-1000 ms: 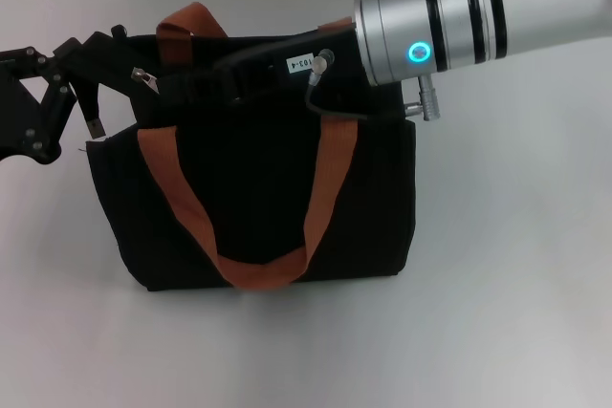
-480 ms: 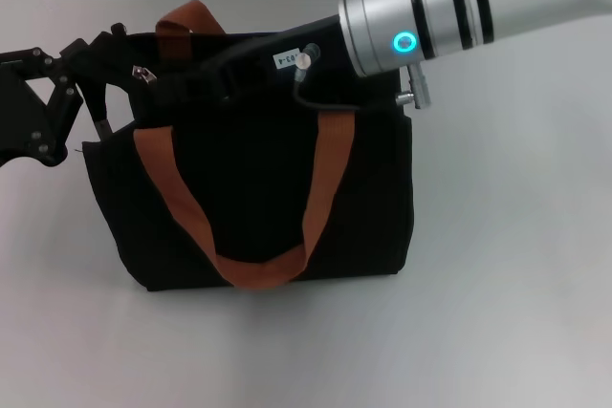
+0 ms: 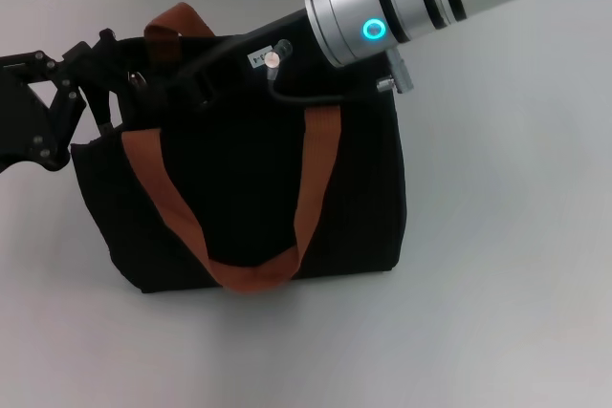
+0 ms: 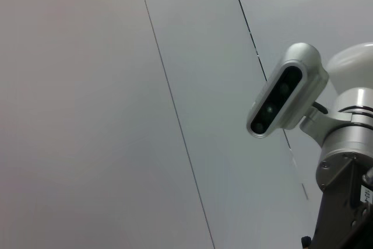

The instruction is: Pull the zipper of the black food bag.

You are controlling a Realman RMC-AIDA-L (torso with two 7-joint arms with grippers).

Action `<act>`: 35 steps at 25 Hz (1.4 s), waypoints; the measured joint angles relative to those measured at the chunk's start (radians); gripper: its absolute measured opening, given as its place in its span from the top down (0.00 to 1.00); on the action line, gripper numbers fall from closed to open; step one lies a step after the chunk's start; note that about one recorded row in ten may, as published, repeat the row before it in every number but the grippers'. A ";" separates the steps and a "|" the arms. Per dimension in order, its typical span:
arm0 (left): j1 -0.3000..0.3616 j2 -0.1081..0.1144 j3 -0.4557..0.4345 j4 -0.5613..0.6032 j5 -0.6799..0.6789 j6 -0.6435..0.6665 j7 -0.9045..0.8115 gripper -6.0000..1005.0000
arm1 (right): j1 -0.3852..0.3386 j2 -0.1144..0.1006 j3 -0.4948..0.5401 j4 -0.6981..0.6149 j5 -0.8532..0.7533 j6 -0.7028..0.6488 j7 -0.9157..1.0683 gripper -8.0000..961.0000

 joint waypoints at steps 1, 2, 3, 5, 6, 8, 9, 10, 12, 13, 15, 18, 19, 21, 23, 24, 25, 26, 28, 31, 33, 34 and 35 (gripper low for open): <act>0.000 0.000 -0.001 0.000 0.000 0.002 0.000 0.98 | 0.000 0.000 0.000 0.000 0.000 0.000 0.000 0.99; 0.000 0.000 -0.001 0.000 0.000 0.004 0.000 0.98 | 0.002 0.000 0.000 -0.010 -0.015 0.001 0.016 0.99; 0.000 0.000 -0.001 -0.001 0.000 0.006 0.000 0.98 | 0.003 0.000 0.000 -0.026 -0.036 0.003 0.038 0.99; 0.000 0.000 -0.001 -0.001 0.001 0.007 0.000 0.98 | 0.006 0.000 0.000 -0.067 -0.093 0.006 0.108 0.99; 0.000 -0.001 -0.001 -0.001 0.001 0.009 0.000 0.98 | 0.006 0.000 0.000 -0.067 -0.093 0.006 0.108 0.99; -0.001 -0.002 -0.001 -0.001 0.001 0.009 0.000 0.98 | 0.009 0.000 0.000 -0.087 -0.124 0.010 0.151 0.99; -0.001 -0.002 0.000 -0.001 0.002 0.009 0.000 0.98 | 0.010 0.000 0.000 -0.096 -0.143 0.012 0.172 0.99; -0.002 -0.002 0.000 -0.001 0.002 0.009 0.000 0.98 | 0.012 0.000 -0.001 -0.104 -0.158 0.014 0.186 0.99; -0.003 -0.002 0.000 -0.001 0.002 0.010 0.000 0.98 | 0.013 0.000 -0.007 -0.116 -0.182 0.020 0.215 0.99; -0.003 -0.002 -0.003 -0.001 0.002 0.010 0.000 0.98 | 0.015 0.001 -0.017 -0.122 -0.192 0.030 0.231 0.99; -0.003 -0.002 -0.003 -0.001 0.002 0.011 0.000 0.98 | 0.016 0.001 -0.022 -0.124 -0.196 0.035 0.239 0.99; -0.003 -0.002 -0.006 -0.001 0.002 0.011 0.002 0.98 | 0.017 0.001 -0.025 -0.137 -0.218 0.043 0.259 0.99; -0.004 -0.001 -0.007 -0.001 0.002 0.011 0.003 0.98 | 0.016 0.001 -0.025 -0.144 -0.225 0.043 0.263 0.99; -0.004 -0.002 -0.007 -0.001 0.002 0.011 0.003 0.98 | 0.010 0.000 -0.025 -0.159 -0.231 0.043 0.264 0.99; -0.007 -0.001 -0.011 0.000 0.001 0.007 0.003 0.98 | -0.001 0.000 -0.024 -0.180 -0.231 0.041 0.265 0.99; -0.008 -0.001 -0.013 -0.001 0.001 0.007 0.003 0.98 | -0.009 -0.001 -0.023 -0.193 -0.231 0.039 0.265 0.99; -0.008 -0.001 -0.016 -0.001 0.000 0.006 0.003 0.98 | -0.026 -0.002 -0.019 -0.215 -0.231 0.036 0.266 0.99; -0.009 -0.001 -0.019 -0.001 0.000 0.004 0.003 0.98 | -0.026 -0.002 -0.019 -0.215 -0.231 0.036 0.266 0.99; -0.010 -0.001 -0.022 -0.002 0.000 0.000 0.003 0.98 | -0.042 -0.004 -0.015 -0.232 -0.233 0.029 0.275 0.99; -0.010 -0.001 -0.022 -0.002 -0.007 -0.005 0.003 0.98 | -0.051 -0.007 -0.012 -0.239 -0.239 0.016 0.283 0.99; -0.009 -0.001 -0.022 -0.002 -0.011 -0.008 0.003 0.98 | -0.053 -0.008 -0.010 -0.240 -0.246 0.010 0.289 0.99; -0.009 -0.001 -0.022 -0.002 -0.014 -0.009 0.003 0.98 | -0.053 -0.009 -0.009 -0.240 -0.252 0.008 0.292 0.99; -0.009 -0.001 -0.022 -0.002 -0.016 -0.011 0.003 0.98 | -0.054 -0.009 -0.008 -0.241 -0.259 0.007 0.295 0.99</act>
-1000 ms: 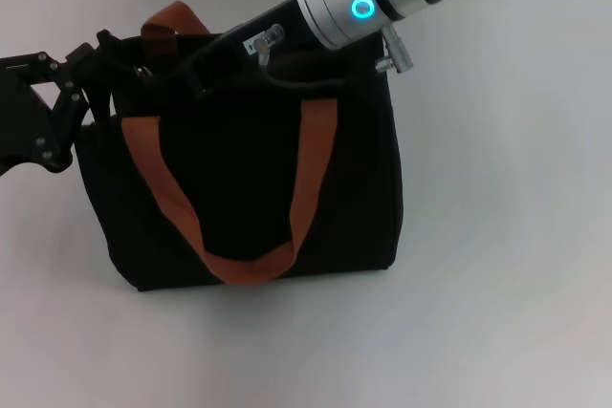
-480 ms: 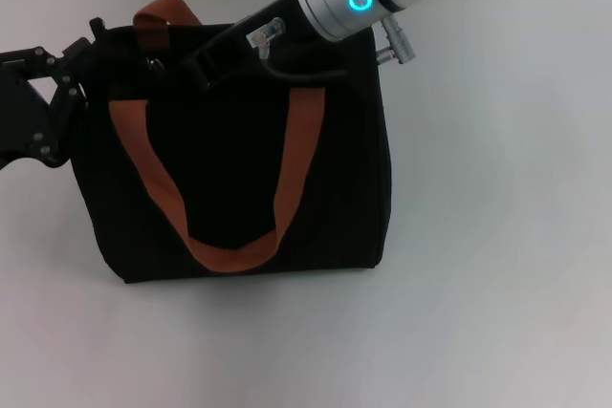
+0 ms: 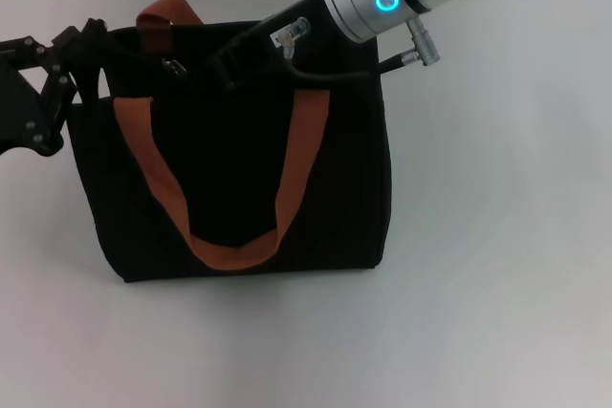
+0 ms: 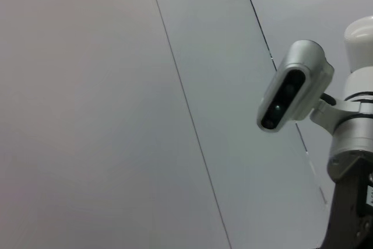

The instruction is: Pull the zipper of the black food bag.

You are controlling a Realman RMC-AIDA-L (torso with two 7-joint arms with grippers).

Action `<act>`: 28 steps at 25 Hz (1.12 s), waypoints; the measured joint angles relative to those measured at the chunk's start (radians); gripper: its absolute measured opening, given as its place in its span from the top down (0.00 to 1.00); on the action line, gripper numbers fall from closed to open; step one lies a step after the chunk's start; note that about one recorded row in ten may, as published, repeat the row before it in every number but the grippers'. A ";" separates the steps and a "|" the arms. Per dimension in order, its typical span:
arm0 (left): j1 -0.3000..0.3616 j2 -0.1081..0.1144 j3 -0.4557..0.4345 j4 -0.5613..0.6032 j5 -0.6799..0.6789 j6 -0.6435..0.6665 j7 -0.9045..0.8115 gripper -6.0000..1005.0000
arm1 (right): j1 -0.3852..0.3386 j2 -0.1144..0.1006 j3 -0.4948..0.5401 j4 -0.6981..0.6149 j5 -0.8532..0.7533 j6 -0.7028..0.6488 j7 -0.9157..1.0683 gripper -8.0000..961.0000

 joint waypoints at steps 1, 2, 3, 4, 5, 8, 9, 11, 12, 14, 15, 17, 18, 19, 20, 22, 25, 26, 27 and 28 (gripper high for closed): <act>0.000 0.000 0.000 0.000 -0.004 -0.005 0.000 0.98 | -0.001 0.000 0.001 -0.002 -0.006 -0.002 0.003 0.99; 0.001 0.001 0.000 0.000 -0.008 -0.008 0.000 0.98 | -0.003 0.000 0.003 -0.004 -0.014 -0.005 0.007 0.99; 0.001 0.001 0.000 0.000 -0.011 -0.012 0.000 0.98 | -0.006 0.000 0.005 -0.006 -0.018 -0.008 0.011 0.99; 0.003 0.001 0.000 0.000 -0.014 -0.015 0.000 0.98 | -0.010 0.000 0.008 -0.011 -0.024 -0.011 0.015 0.99; 0.004 0.002 0.000 0.000 -0.015 -0.019 0.000 0.98 | -0.014 0.000 0.010 -0.016 -0.028 -0.013 0.017 0.99; 0.006 0.002 0.000 0.000 -0.016 -0.032 -0.001 0.98 | -0.030 0.000 0.023 -0.036 -0.044 -0.022 0.025 0.99; 0.007 0.002 0.000 0.000 -0.016 -0.035 -0.001 0.98 | -0.036 0.000 0.029 -0.043 -0.049 -0.026 0.027 0.99; 0.008 0.002 0.000 0.000 -0.017 -0.039 -0.001 0.98 | -0.048 0.000 0.036 -0.058 -0.057 -0.035 0.031 0.99; 0.008 0.001 0.000 0.000 -0.017 -0.040 -0.001 0.98 | -0.055 0.000 0.038 -0.067 -0.057 -0.037 0.033 0.99; 0.010 0.001 0.000 0.000 -0.018 -0.041 -0.001 0.98 | -0.067 0.000 0.038 -0.083 -0.061 -0.040 0.037 0.99; 0.010 0.001 -0.001 0.000 -0.019 -0.041 -0.001 0.98 | -0.081 0.000 0.043 -0.102 -0.072 -0.047 0.043 0.99; 0.011 0.001 -0.008 0.000 -0.019 -0.041 -0.002 0.98 | -0.090 0.000 0.047 -0.113 -0.077 -0.051 0.046 0.99; 0.012 0.001 -0.011 0.000 -0.019 -0.041 -0.002 0.98 | -0.097 0.000 0.050 -0.123 -0.081 -0.054 0.049 0.99; 0.013 0.001 -0.013 0.000 -0.019 -0.041 -0.002 0.98 | -0.105 0.000 0.052 -0.133 -0.084 -0.057 0.053 0.99; 0.014 0.001 -0.016 0.000 -0.019 -0.041 -0.002 0.98 | -0.114 0.000 0.052 -0.143 -0.085 -0.060 0.057 0.99; 0.016 0.001 -0.021 0.000 -0.019 -0.042 -0.002 0.98 | -0.129 0.000 0.053 -0.161 -0.092 -0.064 0.066 0.99; 0.018 0.002 -0.024 0.000 -0.019 -0.044 -0.002 0.98 | -0.158 0.000 0.058 -0.193 -0.108 -0.073 0.077 0.99; 0.019 0.002 -0.025 0.000 -0.019 -0.045 -0.002 0.98 | -0.168 0.000 0.060 -0.204 -0.112 -0.077 0.080 0.99; 0.020 0.002 -0.025 0.000 -0.019 -0.046 -0.002 0.98 | -0.177 0.000 0.062 -0.214 -0.115 -0.080 0.083 0.99; 0.020 0.002 -0.025 0.000 -0.019 -0.047 -0.002 0.98 | -0.188 0.000 0.064 -0.229 -0.121 -0.084 0.087 0.99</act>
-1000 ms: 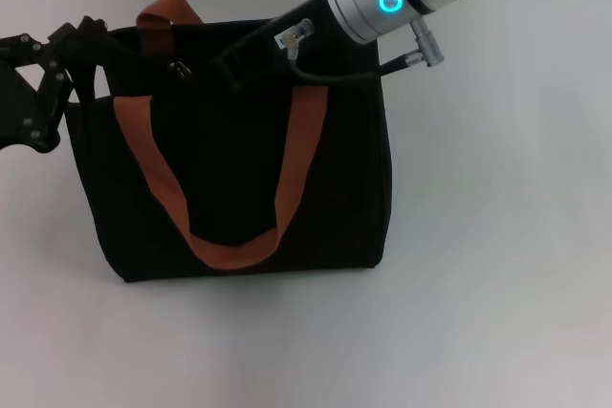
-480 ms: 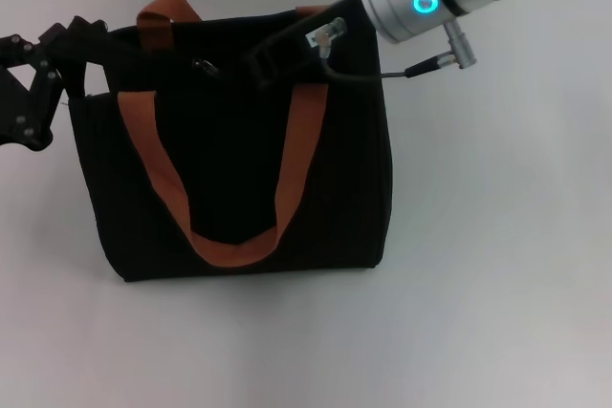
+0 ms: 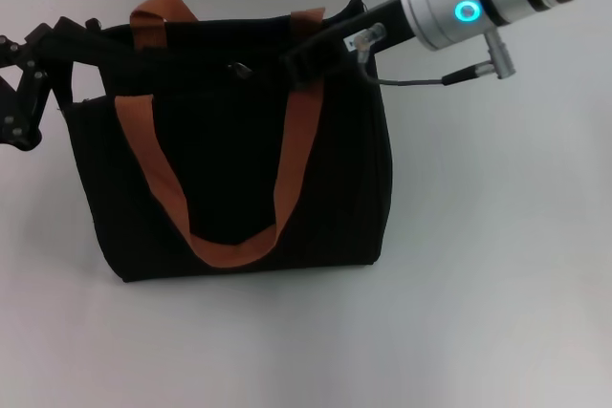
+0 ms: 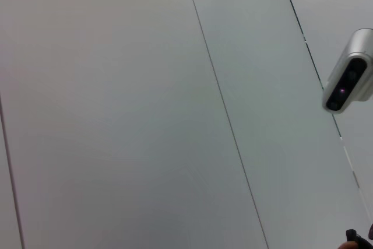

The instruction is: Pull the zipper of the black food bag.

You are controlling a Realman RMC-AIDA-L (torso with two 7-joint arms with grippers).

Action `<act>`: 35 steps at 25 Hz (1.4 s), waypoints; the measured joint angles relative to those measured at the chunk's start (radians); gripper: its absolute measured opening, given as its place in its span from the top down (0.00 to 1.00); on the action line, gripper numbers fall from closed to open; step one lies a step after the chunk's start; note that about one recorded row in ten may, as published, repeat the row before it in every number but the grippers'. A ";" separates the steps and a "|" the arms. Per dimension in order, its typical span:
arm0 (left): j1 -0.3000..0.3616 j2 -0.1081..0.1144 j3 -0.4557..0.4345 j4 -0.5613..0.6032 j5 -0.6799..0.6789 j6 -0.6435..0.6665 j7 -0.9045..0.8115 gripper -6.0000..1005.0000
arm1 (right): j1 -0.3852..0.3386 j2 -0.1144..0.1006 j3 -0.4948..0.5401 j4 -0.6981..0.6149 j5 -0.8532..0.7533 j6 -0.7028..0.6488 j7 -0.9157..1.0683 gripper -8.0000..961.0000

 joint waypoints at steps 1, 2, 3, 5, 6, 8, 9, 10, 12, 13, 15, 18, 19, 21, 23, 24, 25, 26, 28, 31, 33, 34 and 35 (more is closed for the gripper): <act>0.001 0.000 -0.001 0.000 0.000 -0.001 0.000 0.98 | -0.009 0.000 0.002 -0.013 -0.006 -0.003 0.004 0.99; 0.001 0.000 -0.001 0.000 0.000 -0.001 0.000 0.98 | -0.018 0.001 0.005 -0.026 -0.010 -0.008 0.006 0.99; 0.001 0.000 -0.001 0.000 0.000 -0.002 0.000 0.98 | -0.029 0.001 0.009 -0.038 -0.013 -0.014 0.008 0.99; 0.002 0.000 -0.002 0.000 0.000 -0.002 0.000 0.98 | -0.048 0.002 0.018 -0.060 -0.014 -0.027 0.010 0.99; 0.002 0.000 -0.002 0.000 0.000 -0.002 0.000 0.98 | -0.057 0.002 0.022 -0.070 -0.014 -0.033 0.010 0.99; 0.002 0.001 -0.004 0.000 0.000 -0.002 0.000 0.98 | -0.075 0.003 0.028 -0.085 -0.015 -0.039 0.012 0.99; 0.002 0.001 -0.007 -0.001 0.000 -0.002 0.000 0.98 | -0.084 0.003 0.033 -0.092 -0.016 -0.041 0.012 0.99; 0.002 0.001 -0.008 -0.001 0.000 -0.002 0.000 0.98 | -0.092 0.003 0.036 -0.098 -0.017 -0.043 0.013 0.99; 0.001 0.001 -0.011 -0.001 0.000 -0.002 -0.001 0.98 | -0.109 0.003 0.045 -0.113 -0.026 -0.047 0.013 0.99; 0.001 0.001 -0.011 -0.001 0.000 -0.003 -0.002 0.98 | -0.116 0.003 0.048 -0.122 -0.030 -0.047 0.014 0.99; 0.001 0.003 -0.011 -0.002 0.000 -0.003 -0.004 0.98 | -0.132 0.003 0.055 -0.138 -0.036 -0.049 0.015 0.99; 0.000 0.004 -0.011 -0.002 0.000 -0.004 -0.006 0.98 | -0.147 0.003 0.072 -0.148 -0.039 -0.056 0.016 0.99; -0.001 0.005 -0.011 -0.002 0.000 -0.004 -0.006 0.98 | -0.151 0.003 0.078 -0.149 -0.041 -0.059 0.016 0.99; -0.002 0.006 -0.011 -0.002 0.000 -0.005 -0.007 0.98 | -0.157 0.003 0.089 -0.153 -0.053 -0.064 0.017 0.99; -0.002 0.006 -0.012 -0.002 -0.003 -0.007 -0.007 0.98 | -0.162 0.003 0.098 -0.158 -0.066 -0.070 0.020 0.99; -0.002 0.006 -0.012 -0.002 -0.003 -0.007 -0.008 0.98 | -0.164 0.003 0.102 -0.160 -0.069 -0.074 0.021 0.99; -0.003 0.006 -0.013 -0.002 -0.003 -0.009 -0.008 0.98 | -0.164 0.003 0.106 -0.161 -0.070 -0.078 0.021 0.99; -0.004 0.006 -0.013 -0.002 -0.003 -0.011 -0.009 0.98 | -0.164 0.003 0.109 -0.162 -0.070 -0.081 0.022 0.98; -0.005 0.006 -0.013 -0.002 -0.003 -0.013 -0.009 0.98 | -0.165 0.003 0.114 -0.162 -0.070 -0.085 0.022 0.96; -0.007 0.006 -0.013 -0.002 -0.003 -0.014 -0.009 0.97 | -0.168 0.003 0.117 -0.163 -0.066 -0.087 0.017 0.94; -0.008 0.005 -0.013 -0.001 -0.003 -0.014 -0.009 0.96 | -0.172 0.003 0.123 -0.163 -0.051 -0.089 0.008 0.93; -0.008 0.004 -0.013 -0.001 -0.003 -0.014 -0.009 0.96 | -0.174 0.003 0.129 -0.163 -0.041 -0.091 0.002 0.92; -0.008 0.003 -0.013 -0.001 -0.004 -0.014 -0.009 0.95 | -0.176 0.003 0.144 -0.163 -0.010 -0.100 -0.017 0.91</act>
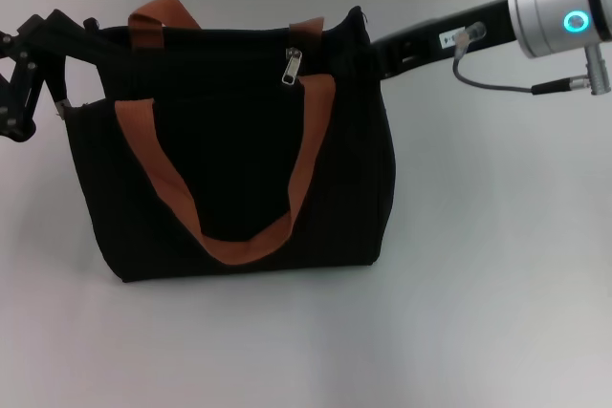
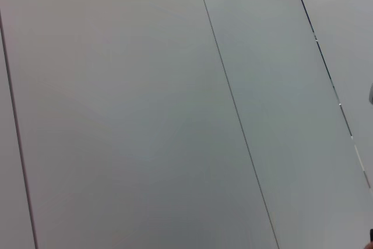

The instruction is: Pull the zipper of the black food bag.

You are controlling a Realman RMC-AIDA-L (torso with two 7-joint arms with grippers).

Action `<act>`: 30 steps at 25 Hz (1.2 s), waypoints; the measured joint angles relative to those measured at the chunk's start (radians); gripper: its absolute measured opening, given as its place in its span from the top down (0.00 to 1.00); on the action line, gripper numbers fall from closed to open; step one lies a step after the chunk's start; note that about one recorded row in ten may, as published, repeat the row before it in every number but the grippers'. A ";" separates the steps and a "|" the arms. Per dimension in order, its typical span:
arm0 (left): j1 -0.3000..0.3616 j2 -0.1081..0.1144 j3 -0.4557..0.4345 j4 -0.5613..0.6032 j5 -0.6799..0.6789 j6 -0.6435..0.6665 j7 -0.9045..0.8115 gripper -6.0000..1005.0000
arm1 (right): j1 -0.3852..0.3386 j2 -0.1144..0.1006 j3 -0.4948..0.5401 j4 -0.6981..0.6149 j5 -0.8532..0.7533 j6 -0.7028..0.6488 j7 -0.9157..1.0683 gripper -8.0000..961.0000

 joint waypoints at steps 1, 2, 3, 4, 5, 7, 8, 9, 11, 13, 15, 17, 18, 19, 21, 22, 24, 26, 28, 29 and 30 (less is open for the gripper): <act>0.000 0.000 0.000 0.000 0.000 0.000 0.000 0.95 | 0.000 0.000 0.000 0.000 0.000 0.000 0.000 0.90; 0.000 0.000 0.000 0.000 0.000 0.000 0.000 0.94 | -0.002 0.000 0.012 0.003 0.025 -0.009 -0.019 0.90; 0.000 0.000 0.000 0.000 0.000 0.000 -0.001 0.94 | -0.005 -0.001 0.023 0.007 0.052 -0.018 -0.041 0.89; 0.000 -0.001 0.000 0.000 0.000 0.000 -0.001 0.93 | -0.011 -0.002 0.037 0.011 0.083 -0.027 -0.066 0.88; 0.000 -0.001 0.000 0.000 -0.001 0.001 -0.002 0.93 | -0.028 -0.002 0.059 0.015 0.144 -0.040 -0.121 0.87; 0.000 -0.002 0.001 0.000 -0.006 0.002 -0.005 0.92 | -0.039 -0.002 0.069 0.020 0.179 -0.045 -0.152 0.86; 0.000 -0.003 0.001 0.000 -0.010 0.002 -0.009 0.92 | -0.048 -0.002 0.075 0.026 0.210 -0.047 -0.182 0.85; 0.000 -0.003 0.001 0.000 -0.014 0.002 -0.013 0.91 | -0.059 -0.002 0.081 0.036 0.241 -0.052 -0.211 0.84; 0.000 -0.004 0.001 0.000 -0.019 0.003 -0.024 0.90 | -0.072 -0.004 0.099 0.071 0.304 -0.069 -0.277 0.80; 0.000 -0.005 0.001 0.000 -0.021 0.004 -0.030 0.90 | -0.078 -0.005 0.136 0.126 0.362 -0.106 -0.357 0.74; 0.000 -0.007 0.003 0.000 -0.022 0.002 -0.032 0.89 | -0.079 -0.006 0.183 0.193 0.416 -0.158 -0.449 0.68; 0.000 -0.008 0.006 -0.002 -0.022 -0.003 -0.034 0.88 | -0.075 -0.008 0.238 0.273 0.457 -0.221 -0.548 0.59; 0.001 -0.009 0.007 -0.005 -0.021 -0.006 -0.042 0.87 | -0.072 -0.012 0.257 0.309 0.465 -0.244 -0.585 0.54; 0.001 -0.009 0.008 -0.008 -0.019 -0.009 -0.051 0.87 | -0.070 -0.015 0.270 0.337 0.471 -0.261 -0.613 0.49; 0.002 -0.007 0.012 -0.009 -0.018 -0.011 -0.074 0.86 | -0.068 -0.024 0.282 0.386 0.473 -0.277 -0.666 0.39; 0.004 -0.005 0.015 -0.007 -0.017 -0.012 -0.086 0.86 | -0.068 -0.026 0.283 0.398 0.474 -0.282 -0.683 0.37; 0.010 0.003 0.027 0.017 -0.011 -0.012 -0.126 0.85 | -0.070 -0.029 0.283 0.418 0.474 -0.293 -0.731 0.32; 0.017 0.012 0.038 0.067 0.014 -0.013 -0.186 0.84 | -0.074 -0.029 0.283 0.427 0.474 -0.300 -0.764 0.28; 0.026 0.028 0.050 0.146 0.067 -0.012 -0.286 0.80 | -0.076 -0.027 0.281 0.430 0.473 -0.301 -0.784 0.23; 0.027 0.036 0.051 0.167 0.090 -0.005 -0.320 0.76 | -0.077 -0.026 0.280 0.434 0.472 -0.301 -0.795 0.21; 0.027 0.052 0.053 0.199 0.127 0.009 -0.371 0.73 | -0.077 -0.027 0.278 0.438 0.472 -0.301 -0.808 0.21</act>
